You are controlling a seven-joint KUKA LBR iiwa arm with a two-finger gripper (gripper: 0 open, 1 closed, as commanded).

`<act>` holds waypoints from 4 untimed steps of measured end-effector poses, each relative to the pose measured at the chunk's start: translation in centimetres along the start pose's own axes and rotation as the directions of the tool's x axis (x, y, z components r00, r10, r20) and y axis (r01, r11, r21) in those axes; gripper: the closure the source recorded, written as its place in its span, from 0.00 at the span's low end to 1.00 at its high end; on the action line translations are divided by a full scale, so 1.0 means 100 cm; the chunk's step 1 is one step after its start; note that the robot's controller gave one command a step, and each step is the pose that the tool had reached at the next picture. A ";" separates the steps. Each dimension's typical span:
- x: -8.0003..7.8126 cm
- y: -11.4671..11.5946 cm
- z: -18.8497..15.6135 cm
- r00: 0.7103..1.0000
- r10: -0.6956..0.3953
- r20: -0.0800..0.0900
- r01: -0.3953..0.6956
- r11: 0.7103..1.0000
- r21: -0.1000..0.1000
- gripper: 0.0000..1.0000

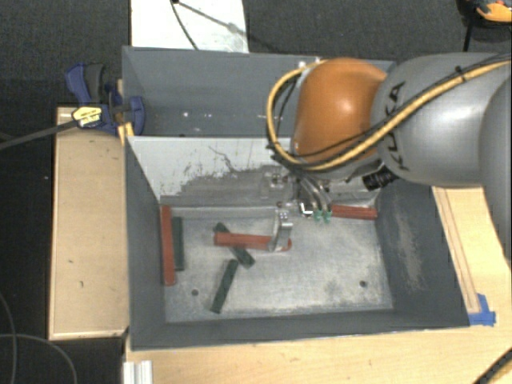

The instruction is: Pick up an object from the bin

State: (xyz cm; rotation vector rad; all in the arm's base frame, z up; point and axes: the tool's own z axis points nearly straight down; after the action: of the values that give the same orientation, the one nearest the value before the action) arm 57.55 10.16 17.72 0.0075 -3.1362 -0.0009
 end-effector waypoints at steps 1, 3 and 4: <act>-0.002 -0.001 -0.005 1.000 0.002 0.008 -0.002 1.000 -0.001 0.00; 0.019 -0.027 0.107 0.949 -0.316 0.007 0.316 0.949 0.002 1.00; 0.019 -0.027 0.107 0.949 -0.315 0.006 0.315 0.949 0.001 1.00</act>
Offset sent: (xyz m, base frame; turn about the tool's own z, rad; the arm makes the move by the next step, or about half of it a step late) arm -0.0034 0.0024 -0.1072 -0.1925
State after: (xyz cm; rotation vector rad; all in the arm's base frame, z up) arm 55.56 7.42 7.05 0.5083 -3.1016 -0.0016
